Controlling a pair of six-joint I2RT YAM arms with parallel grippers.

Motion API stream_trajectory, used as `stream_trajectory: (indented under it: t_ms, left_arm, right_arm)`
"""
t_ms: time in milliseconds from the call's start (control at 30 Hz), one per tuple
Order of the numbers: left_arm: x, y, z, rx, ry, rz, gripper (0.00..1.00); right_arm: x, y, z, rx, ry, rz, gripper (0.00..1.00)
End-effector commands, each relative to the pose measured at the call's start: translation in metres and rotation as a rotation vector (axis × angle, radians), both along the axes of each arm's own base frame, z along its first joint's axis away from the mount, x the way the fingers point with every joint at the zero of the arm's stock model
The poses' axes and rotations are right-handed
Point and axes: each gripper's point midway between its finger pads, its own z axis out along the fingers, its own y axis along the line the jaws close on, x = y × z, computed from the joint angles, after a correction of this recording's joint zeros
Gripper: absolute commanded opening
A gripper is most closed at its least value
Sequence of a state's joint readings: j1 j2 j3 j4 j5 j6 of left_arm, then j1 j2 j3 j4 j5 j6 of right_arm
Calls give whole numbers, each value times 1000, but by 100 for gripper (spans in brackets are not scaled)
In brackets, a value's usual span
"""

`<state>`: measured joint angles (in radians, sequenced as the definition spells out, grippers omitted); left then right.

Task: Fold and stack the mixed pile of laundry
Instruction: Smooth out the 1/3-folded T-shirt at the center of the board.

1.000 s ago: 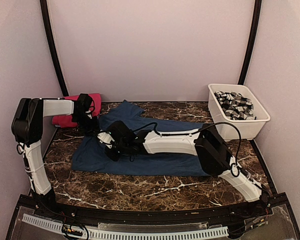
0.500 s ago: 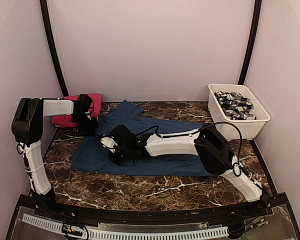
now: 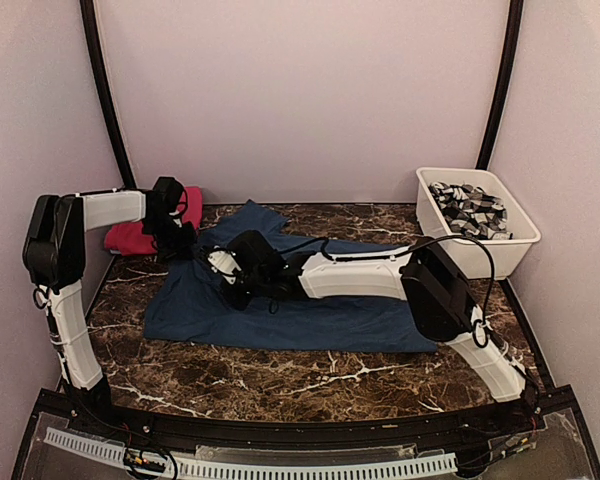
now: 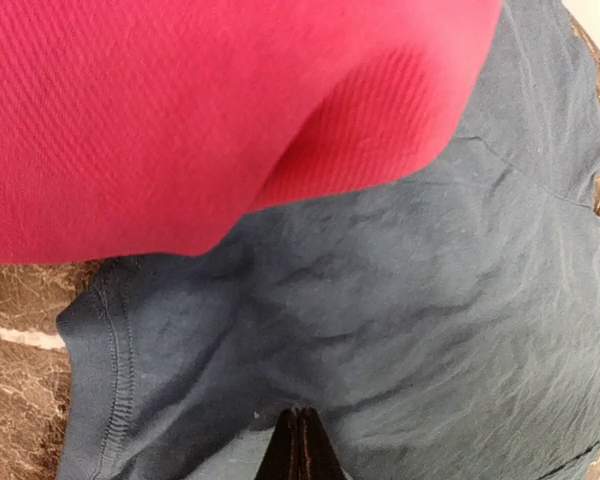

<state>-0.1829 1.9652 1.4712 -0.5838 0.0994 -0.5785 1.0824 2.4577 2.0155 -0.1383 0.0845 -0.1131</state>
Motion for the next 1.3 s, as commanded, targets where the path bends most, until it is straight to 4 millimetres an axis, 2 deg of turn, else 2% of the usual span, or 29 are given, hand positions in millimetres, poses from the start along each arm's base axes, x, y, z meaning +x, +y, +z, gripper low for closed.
stream_trajectory:
  t_ms: [0,300,433,800,967,1000,1067,1100,1133,1200,1233,1267]
  left_arm:
    - [15,-4,38,-2,-90,-27,0]
    - [27,-10,51,10,-130,-48,0]
    - [32,-14,51,5,-143,-58,0]
    - [39,-27,34,6,-120,-98,0]
    - [37,-26,24,20,-91,-96,1]
    - [38,-24,24,27,-92,-94,4]
    - [35,-17,28,61,-74,-76,22]
    - [30,-14,32,75,-63,-73,27]
    - [28,-9,36,92,-64,-66,41]
    - [22,5,57,113,-95,-33,53]
    - [16,13,56,110,-88,-17,56]
    - [14,17,71,101,-124,-6,59]
  right_arm:
    - [24,-6,44,89,-43,-67,0]
    - [37,-11,51,118,-38,-88,0]
    - [43,-15,49,113,-36,-104,0]
    - [61,-34,50,113,-54,-196,0]
    - [68,-36,41,104,-28,-203,0]
    - [71,-37,37,92,-14,-213,4]
    - [77,-45,32,48,6,-257,18]
    - [80,-51,33,40,13,-280,25]
    - [83,-59,35,36,25,-312,35]
    - [93,-83,45,46,55,-382,51]
    - [98,-97,49,62,85,-413,54]
    - [103,-110,56,84,113,-434,55]
